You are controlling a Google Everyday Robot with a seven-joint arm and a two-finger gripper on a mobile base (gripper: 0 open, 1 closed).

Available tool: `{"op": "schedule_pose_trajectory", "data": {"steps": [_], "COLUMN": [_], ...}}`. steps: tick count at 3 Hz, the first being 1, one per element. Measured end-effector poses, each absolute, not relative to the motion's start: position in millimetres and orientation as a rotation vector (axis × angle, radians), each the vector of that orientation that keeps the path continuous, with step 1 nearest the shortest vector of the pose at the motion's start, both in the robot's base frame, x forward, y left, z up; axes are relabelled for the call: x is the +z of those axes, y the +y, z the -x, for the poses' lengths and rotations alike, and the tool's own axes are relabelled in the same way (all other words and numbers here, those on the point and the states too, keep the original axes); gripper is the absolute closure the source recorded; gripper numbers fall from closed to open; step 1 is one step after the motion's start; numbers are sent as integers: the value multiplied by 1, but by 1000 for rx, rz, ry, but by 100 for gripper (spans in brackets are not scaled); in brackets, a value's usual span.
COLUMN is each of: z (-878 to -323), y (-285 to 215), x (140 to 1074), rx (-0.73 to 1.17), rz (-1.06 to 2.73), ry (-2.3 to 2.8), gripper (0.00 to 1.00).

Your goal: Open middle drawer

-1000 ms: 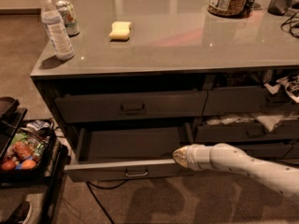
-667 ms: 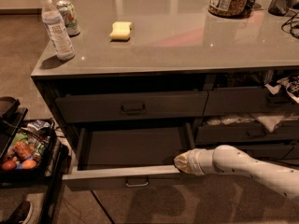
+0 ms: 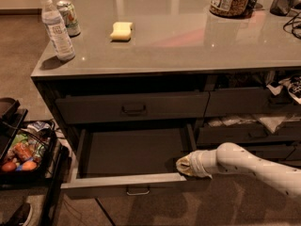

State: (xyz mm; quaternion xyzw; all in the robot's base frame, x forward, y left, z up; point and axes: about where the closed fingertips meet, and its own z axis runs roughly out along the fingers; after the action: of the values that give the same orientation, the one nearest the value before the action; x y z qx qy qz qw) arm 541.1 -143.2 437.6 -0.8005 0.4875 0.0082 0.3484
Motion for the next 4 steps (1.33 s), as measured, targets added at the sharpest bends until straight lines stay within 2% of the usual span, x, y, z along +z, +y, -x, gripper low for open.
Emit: {"op": "schedule_pose_trajectory", "data": {"steps": [1,4], "z": [-523,-519], "y": [-139,-136], "x": [434,419], "rx": [111,173], "rz": [2115,2124], "ry": [1253,1274], "gripper": [100,100]}}
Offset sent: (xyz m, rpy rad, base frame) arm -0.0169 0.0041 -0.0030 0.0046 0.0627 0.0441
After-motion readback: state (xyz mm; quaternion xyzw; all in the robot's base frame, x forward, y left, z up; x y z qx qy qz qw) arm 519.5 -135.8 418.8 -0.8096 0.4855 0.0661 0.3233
